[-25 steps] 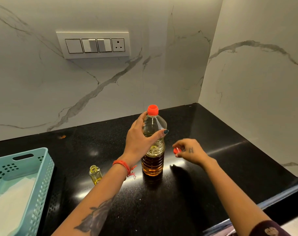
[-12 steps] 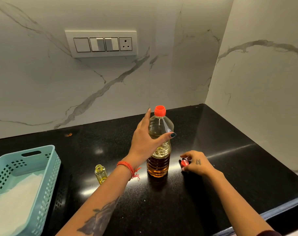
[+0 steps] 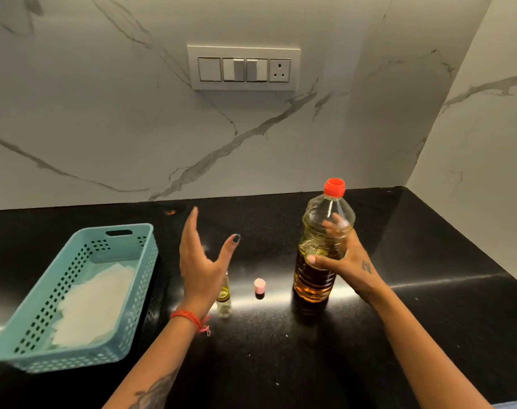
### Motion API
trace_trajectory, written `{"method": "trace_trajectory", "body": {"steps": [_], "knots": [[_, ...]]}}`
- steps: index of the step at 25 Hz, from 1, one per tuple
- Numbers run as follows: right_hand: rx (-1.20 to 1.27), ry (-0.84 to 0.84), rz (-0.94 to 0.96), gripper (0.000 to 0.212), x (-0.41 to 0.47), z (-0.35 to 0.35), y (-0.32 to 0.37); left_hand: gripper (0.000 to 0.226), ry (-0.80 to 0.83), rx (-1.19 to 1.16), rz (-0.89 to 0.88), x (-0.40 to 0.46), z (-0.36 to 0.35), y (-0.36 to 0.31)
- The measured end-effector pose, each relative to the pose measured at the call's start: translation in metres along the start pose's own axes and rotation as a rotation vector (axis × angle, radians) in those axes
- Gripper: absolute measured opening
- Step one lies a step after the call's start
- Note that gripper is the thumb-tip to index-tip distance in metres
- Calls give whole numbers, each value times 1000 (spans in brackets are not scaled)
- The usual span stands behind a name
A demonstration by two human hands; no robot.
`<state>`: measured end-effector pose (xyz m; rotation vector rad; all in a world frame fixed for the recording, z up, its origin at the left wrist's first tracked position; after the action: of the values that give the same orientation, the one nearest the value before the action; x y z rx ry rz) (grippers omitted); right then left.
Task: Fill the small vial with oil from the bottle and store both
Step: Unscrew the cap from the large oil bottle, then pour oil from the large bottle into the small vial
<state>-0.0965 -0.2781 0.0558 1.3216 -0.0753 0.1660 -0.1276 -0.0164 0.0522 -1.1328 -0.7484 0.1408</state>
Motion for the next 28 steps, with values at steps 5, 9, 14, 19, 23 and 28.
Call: {"method": "trace_trajectory", "body": {"steps": [5, 9, 14, 19, 23, 28], "knots": [[30, -157, -7, 104, 10, -14, -5, 99, 188, 191, 237, -35, 19, 63], [50, -276, -25, 92, 15, -19, -6, 76, 300, 188, 275, -43, 10, 76], [58, -316, 10, 72, 18, -20, -5, 28, 261, 208, 261, -38, 6, 74], [-11, -309, 131, 54, 16, -28, 9, 26, 248, 146, 263, -35, 11, 68], [-165, -229, 329, 60, 15, -37, 39, 29, 204, 85, 209, -25, 22, 48], [-444, -124, 627, 62, 21, -50, 80, 37, 178, 23, 105, -16, 43, 6]]}}
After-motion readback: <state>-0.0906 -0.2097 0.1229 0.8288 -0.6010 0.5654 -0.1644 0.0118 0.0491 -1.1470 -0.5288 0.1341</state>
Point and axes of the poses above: each hand's wrist, its own x-axis towards the middle knuckle, its own z-axis out of the back of the hand, y = z × x, the point moved 1 cm from there along x, towards the middle knuckle, and after that the axes turned 6 degrees about -y, right-handed, at the moved point
